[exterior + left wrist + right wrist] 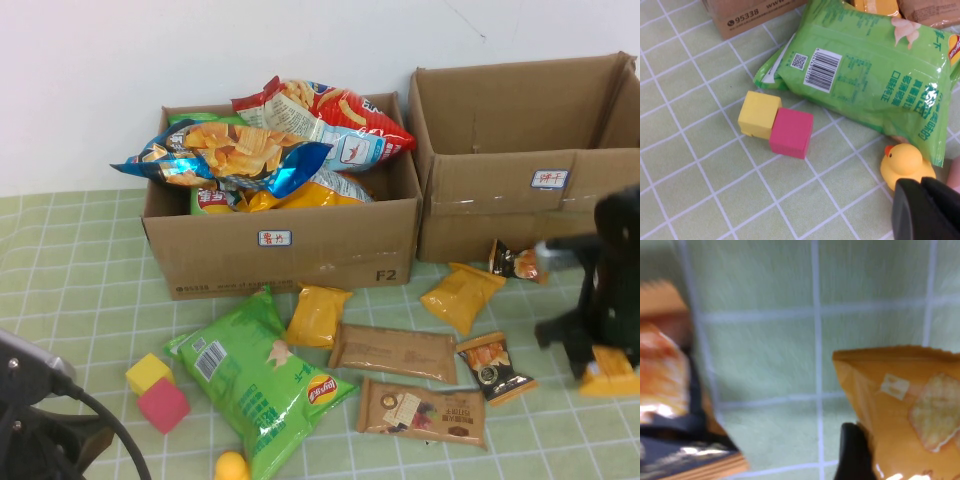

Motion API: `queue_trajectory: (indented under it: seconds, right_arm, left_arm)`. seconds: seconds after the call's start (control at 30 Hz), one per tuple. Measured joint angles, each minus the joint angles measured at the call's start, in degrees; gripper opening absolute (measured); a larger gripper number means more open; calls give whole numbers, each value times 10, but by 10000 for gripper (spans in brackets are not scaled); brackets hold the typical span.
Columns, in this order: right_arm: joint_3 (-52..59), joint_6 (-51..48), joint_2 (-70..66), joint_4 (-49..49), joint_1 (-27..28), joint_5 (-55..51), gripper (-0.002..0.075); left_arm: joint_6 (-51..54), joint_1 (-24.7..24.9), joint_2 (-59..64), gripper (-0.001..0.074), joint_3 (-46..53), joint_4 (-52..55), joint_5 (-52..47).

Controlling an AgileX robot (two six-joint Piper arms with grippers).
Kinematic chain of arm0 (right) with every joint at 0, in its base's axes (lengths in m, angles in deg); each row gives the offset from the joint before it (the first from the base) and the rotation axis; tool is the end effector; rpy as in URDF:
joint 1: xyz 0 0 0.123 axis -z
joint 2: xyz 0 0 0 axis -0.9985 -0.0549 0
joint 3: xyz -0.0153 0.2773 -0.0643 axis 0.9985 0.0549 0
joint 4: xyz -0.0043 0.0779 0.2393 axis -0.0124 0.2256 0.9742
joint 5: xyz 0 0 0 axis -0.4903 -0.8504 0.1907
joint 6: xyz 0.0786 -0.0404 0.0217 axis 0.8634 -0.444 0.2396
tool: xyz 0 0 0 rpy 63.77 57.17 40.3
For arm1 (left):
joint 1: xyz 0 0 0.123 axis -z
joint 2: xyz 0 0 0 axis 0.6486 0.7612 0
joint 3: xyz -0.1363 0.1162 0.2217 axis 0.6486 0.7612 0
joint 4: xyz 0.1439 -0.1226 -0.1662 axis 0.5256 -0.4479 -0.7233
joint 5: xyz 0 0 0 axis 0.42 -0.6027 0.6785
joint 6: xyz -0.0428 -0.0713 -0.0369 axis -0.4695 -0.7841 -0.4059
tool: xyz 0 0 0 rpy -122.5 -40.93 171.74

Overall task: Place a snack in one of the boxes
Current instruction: Place the biscuit in the biscuit box

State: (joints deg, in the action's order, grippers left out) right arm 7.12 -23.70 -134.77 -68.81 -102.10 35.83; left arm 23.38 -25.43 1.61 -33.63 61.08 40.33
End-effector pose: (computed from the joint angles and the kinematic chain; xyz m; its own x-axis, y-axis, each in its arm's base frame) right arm 0.3567 0.0837 0.1355 -0.9904 -0.0920 -0.1035 -0.0787 0.9889 -0.1262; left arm 0.1370 -0.0496 0.2517 -0.5915 0.2164 -0.7767 0.3933 0.9184 -0.0437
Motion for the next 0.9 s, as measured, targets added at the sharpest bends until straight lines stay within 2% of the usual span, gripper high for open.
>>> queue_trajectory:
  seconds: [0.17,0.33,0.47,0.73,0.83,0.9]
  right_arm:
    - [-69,-18,28,24,-10,-13,430]
    - [-166,-20,59,31,-17,35,430]
    - [-225,-20,64,31,-17,120,430]
    - [-236,-19,9,31,-17,364,430]
    - [-236,-8,-30,34,-17,384,431]
    - [-236,3,-48,40,-17,381,460]
  left_arm:
    - [0,0,0,-2,0,0,0]
    - [0,0,0,-2,0,0,1]
    - [0,0,0,-2,0,0,2]
    - [0,0,0,-2,0,0,2]
    - [0,0,0,-2,0,0,2]
    - [0,0,0,-2,0,0,2]
